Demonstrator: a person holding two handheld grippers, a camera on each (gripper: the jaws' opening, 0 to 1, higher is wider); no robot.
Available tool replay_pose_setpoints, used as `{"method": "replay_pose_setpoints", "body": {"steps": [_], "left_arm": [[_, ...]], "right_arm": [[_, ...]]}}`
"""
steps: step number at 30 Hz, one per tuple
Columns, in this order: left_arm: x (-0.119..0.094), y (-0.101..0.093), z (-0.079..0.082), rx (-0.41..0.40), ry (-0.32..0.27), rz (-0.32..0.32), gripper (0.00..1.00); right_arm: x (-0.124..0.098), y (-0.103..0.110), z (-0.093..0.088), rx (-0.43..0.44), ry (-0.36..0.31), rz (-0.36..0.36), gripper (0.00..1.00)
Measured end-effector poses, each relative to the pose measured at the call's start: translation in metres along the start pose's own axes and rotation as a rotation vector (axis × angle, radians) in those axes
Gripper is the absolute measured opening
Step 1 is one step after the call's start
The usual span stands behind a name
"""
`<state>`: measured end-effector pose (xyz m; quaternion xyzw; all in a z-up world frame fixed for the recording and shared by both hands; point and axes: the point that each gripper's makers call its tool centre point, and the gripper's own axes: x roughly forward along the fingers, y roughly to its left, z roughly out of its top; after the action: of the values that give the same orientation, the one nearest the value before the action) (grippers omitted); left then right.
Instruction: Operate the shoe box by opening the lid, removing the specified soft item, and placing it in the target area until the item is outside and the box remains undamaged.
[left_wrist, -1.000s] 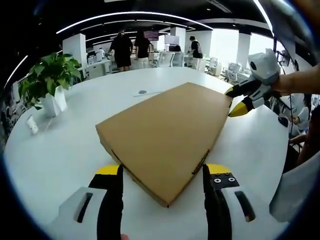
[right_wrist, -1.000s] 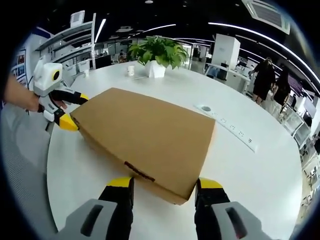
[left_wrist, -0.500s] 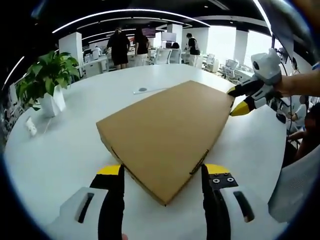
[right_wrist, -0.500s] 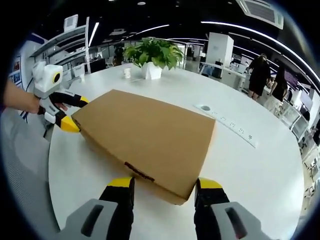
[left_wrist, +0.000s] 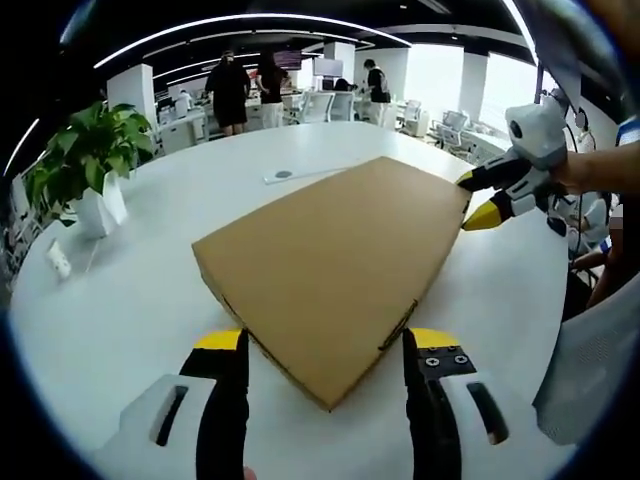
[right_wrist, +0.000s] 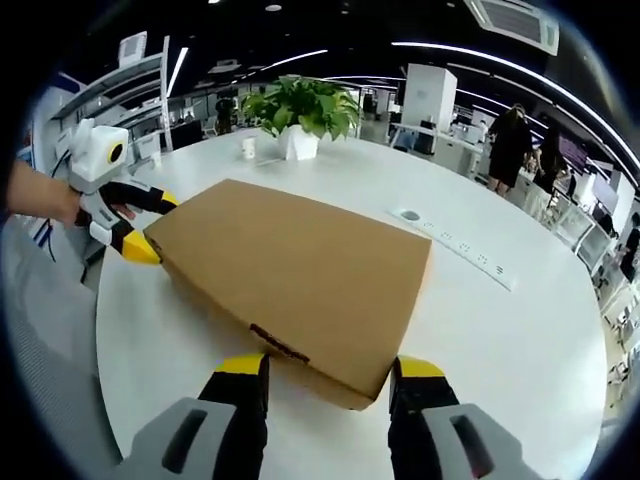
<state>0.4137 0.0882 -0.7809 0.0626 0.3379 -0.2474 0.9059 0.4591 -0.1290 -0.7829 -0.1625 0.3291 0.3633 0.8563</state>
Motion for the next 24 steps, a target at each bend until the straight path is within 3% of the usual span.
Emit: {"method": "replay_pose_setpoints", "body": {"steps": [24], "left_arm": [[-0.014,0.027,-0.010,0.055,0.038,-0.057,0.64]], "right_arm": [[0.001,0.033,0.006,0.044,-0.022,-0.009,0.42]]}}
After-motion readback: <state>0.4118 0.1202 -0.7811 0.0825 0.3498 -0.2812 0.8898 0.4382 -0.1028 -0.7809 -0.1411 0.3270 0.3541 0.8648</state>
